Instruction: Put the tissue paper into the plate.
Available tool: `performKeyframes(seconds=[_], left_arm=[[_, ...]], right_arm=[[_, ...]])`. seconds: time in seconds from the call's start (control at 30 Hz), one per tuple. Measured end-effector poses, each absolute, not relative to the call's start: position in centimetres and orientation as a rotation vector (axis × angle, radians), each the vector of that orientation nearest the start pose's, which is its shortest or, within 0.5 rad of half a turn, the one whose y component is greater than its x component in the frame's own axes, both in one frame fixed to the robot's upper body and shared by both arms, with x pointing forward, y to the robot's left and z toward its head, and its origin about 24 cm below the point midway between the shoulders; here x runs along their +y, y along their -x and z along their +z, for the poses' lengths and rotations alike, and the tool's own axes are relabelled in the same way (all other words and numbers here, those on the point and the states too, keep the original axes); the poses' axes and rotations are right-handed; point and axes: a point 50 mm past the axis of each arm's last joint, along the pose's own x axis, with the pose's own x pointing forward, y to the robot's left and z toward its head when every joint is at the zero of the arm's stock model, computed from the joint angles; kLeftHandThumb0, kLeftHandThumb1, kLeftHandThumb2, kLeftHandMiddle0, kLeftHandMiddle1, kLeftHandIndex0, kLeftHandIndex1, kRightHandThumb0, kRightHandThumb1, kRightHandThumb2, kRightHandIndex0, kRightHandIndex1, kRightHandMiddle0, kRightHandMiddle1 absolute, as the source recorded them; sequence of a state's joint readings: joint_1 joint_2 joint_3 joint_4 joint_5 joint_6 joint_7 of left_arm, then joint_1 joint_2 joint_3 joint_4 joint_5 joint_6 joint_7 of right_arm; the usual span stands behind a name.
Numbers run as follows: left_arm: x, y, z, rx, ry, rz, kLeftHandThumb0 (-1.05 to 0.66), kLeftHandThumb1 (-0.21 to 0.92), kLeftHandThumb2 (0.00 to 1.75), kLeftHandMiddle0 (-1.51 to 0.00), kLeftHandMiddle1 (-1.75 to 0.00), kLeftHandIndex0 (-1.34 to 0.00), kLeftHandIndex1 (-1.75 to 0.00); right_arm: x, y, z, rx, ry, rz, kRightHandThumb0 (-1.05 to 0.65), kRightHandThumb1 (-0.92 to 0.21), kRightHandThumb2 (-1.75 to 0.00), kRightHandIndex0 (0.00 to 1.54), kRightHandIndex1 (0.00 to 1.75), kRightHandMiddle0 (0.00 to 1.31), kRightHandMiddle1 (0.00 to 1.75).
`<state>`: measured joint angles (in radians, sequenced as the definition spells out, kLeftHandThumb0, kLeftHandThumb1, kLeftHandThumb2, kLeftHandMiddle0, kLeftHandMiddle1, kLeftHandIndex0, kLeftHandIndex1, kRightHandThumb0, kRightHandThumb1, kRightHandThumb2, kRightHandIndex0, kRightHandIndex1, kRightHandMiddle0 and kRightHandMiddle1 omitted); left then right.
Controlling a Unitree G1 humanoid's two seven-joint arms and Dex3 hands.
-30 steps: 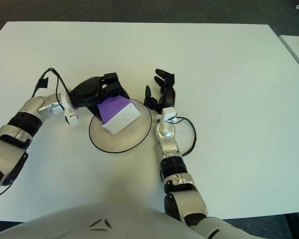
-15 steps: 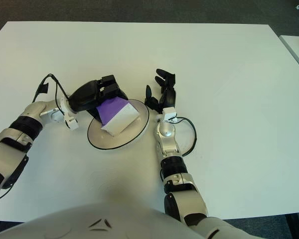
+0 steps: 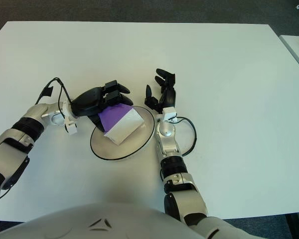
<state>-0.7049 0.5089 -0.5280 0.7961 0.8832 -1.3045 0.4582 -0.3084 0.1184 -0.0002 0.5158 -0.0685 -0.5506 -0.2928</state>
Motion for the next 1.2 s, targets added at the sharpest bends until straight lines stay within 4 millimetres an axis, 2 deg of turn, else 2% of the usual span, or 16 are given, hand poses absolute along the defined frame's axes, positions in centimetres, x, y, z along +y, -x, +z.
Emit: performKeyframes(seconds=[0.07,0.3,0.57,1.2], left_arm=[[11.33,-28.72,9.47,-1.087,-0.947,-0.942,-0.86,0.92,0.76,-0.09,-0.23,0.00,-0.80],[11.38,-28.76,9.37,-1.104,-0.973,-0.923,-0.85,0.92,0.77,-0.11,-0.17,0.00,-0.82],[11.47,-28.76,9.23,-1.115,-0.979,-0.903,-0.83,0.92,0.74,-0.14,-0.16,0.00,-0.88],[11.72,-28.86,8.84,-1.127,-0.988,-0.856,-0.81,0.92,0.70,-0.19,-0.16,0.00,-0.94]], right_arm=[[-10.71,-29.67,5.53,-0.317,-0.103,-0.164,-0.41,-0.73,-0.79,0.33,0.81,0.01,1.11],[-10.70,-29.68,5.52,-0.317,-0.103,-0.164,-0.40,-0.72,-0.79,0.33,0.81,0.02,1.11],[-10.70,-29.69,5.47,-0.311,-0.102,-0.166,-0.39,-0.71,-0.79,0.34,0.82,0.03,1.12],[-10.69,-29.70,5.43,-0.307,-0.101,-0.171,-0.34,-0.64,-0.92,0.38,0.84,0.01,1.14]])
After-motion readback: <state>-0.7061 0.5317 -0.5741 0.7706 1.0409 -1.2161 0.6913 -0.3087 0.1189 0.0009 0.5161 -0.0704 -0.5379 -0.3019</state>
